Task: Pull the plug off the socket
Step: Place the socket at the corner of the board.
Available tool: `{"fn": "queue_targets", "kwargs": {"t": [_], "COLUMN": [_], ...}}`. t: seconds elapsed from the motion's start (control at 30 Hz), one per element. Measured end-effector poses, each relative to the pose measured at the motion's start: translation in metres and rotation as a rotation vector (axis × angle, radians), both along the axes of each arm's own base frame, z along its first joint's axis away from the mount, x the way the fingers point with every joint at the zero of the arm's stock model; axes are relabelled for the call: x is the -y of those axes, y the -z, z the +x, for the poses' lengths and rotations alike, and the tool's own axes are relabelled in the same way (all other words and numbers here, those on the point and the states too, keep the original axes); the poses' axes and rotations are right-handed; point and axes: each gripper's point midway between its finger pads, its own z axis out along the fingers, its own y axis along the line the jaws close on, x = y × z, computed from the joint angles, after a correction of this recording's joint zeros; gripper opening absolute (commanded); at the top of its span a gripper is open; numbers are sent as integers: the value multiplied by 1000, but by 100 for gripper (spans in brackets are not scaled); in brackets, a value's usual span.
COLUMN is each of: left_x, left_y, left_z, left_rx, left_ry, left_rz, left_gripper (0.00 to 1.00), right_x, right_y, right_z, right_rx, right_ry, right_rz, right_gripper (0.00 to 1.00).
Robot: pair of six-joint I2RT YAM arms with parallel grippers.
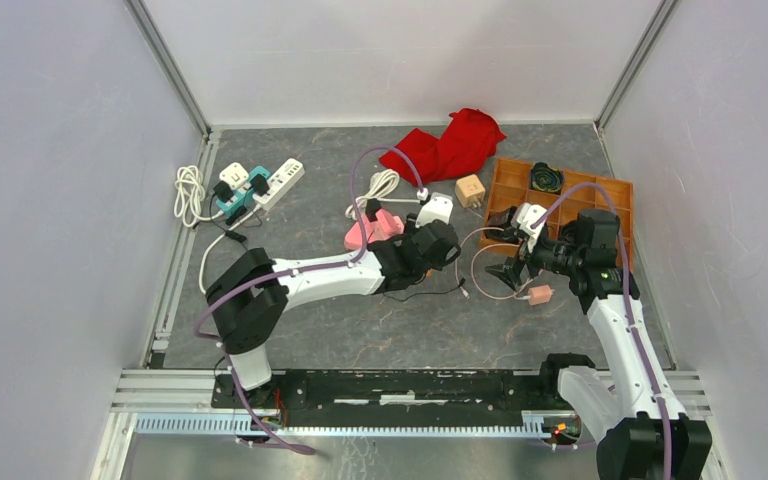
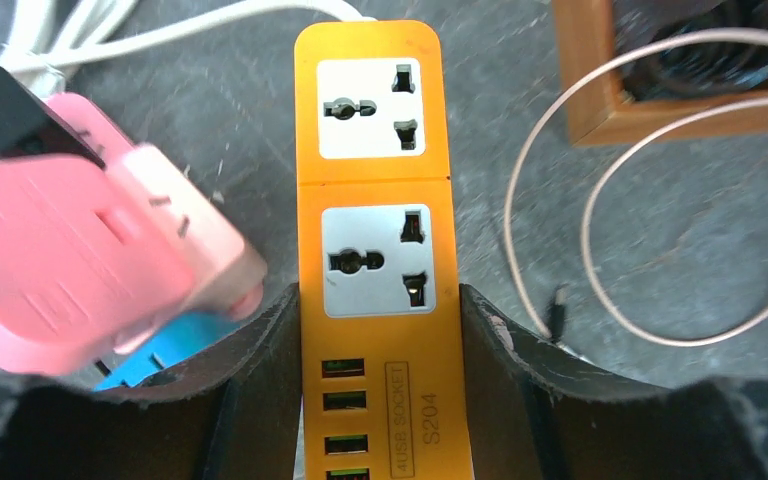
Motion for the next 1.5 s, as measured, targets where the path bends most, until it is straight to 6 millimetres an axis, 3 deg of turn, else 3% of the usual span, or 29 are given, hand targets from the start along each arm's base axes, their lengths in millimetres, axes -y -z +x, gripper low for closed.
{"fn": "queue_targets", "kwargs": {"t": [0.23,0.53,0.9,1.23,1.5], "left_x": [17,-1,-40,-92,-124], "left_y": [-35,-58,-115,-131,-166], "left_z": [17,62,130,170,203], "left_rx": [2,-45,27,78,181], "left_ry": [38,15,-66,-174,-229], "left_rz": [-103,-261,-396,-400,-353], "left_gripper": [2,2,2,2,2], "right_x": [0,0,0,0,0], "right_y": [0,0,0,3,3], "right_z": [0,0,0,-1,-1], "right_rx": [0,0,1,-6,-5], "right_ry": [0,2,2,2,2], "right_rz": [0,-2,-2,-2,-2], "right_gripper": [98,98,98,98,98]}}
